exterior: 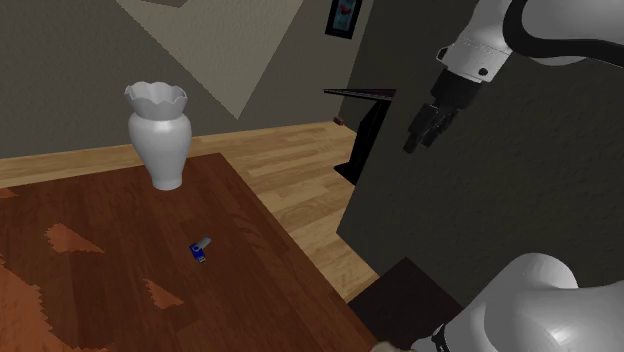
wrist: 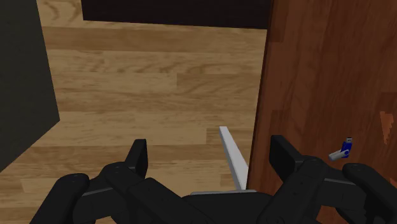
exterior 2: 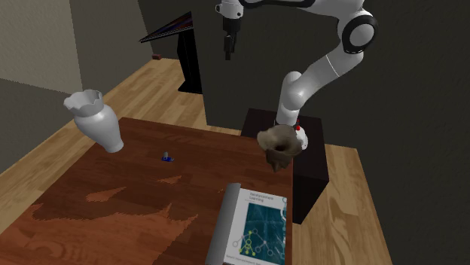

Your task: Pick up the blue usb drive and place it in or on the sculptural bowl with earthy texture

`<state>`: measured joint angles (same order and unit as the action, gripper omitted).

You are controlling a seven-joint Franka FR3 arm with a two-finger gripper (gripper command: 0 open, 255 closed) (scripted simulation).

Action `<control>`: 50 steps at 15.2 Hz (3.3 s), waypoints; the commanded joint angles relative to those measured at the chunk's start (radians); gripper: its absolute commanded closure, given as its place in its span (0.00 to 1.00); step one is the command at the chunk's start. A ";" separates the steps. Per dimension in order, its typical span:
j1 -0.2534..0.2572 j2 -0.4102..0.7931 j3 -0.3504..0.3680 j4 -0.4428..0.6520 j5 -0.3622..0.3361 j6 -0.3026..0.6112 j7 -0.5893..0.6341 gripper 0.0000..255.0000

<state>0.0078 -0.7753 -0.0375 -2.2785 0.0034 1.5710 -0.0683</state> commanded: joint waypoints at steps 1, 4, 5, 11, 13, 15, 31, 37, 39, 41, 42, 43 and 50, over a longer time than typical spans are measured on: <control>0.000 0.000 0.000 0.000 0.000 0.000 0.000 0.00; 0.016 0.038 0.050 -0.032 0.029 0.066 0.055 0.00; 0.021 0.054 0.067 -0.040 0.039 0.089 0.073 0.00; 0.052 0.171 0.167 -0.064 0.085 0.225 0.180 0.00; 0.060 0.220 0.200 -0.061 0.095 0.269 0.216 0.00; 0.068 0.273 0.232 -0.054 0.102 0.313 0.252 0.00; 0.122 0.818 0.442 0.190 -0.027 0.575 0.593 0.00; 0.189 1.057 0.453 0.369 -0.142 0.601 0.727 0.00; 0.219 1.137 0.447 0.440 -0.176 0.599 0.764 0.00; 0.252 1.218 0.439 0.518 -0.206 0.592 0.796 0.00; 0.266 1.249 0.434 0.550 -0.217 0.588 0.806 0.00; 0.267 1.256 0.432 0.546 -0.220 0.599 0.808 0.00; 0.276 1.304 0.418 0.525 -0.243 0.665 0.823 0.00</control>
<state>0.2827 0.5235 0.3815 -1.7513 -0.2367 2.2282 0.7520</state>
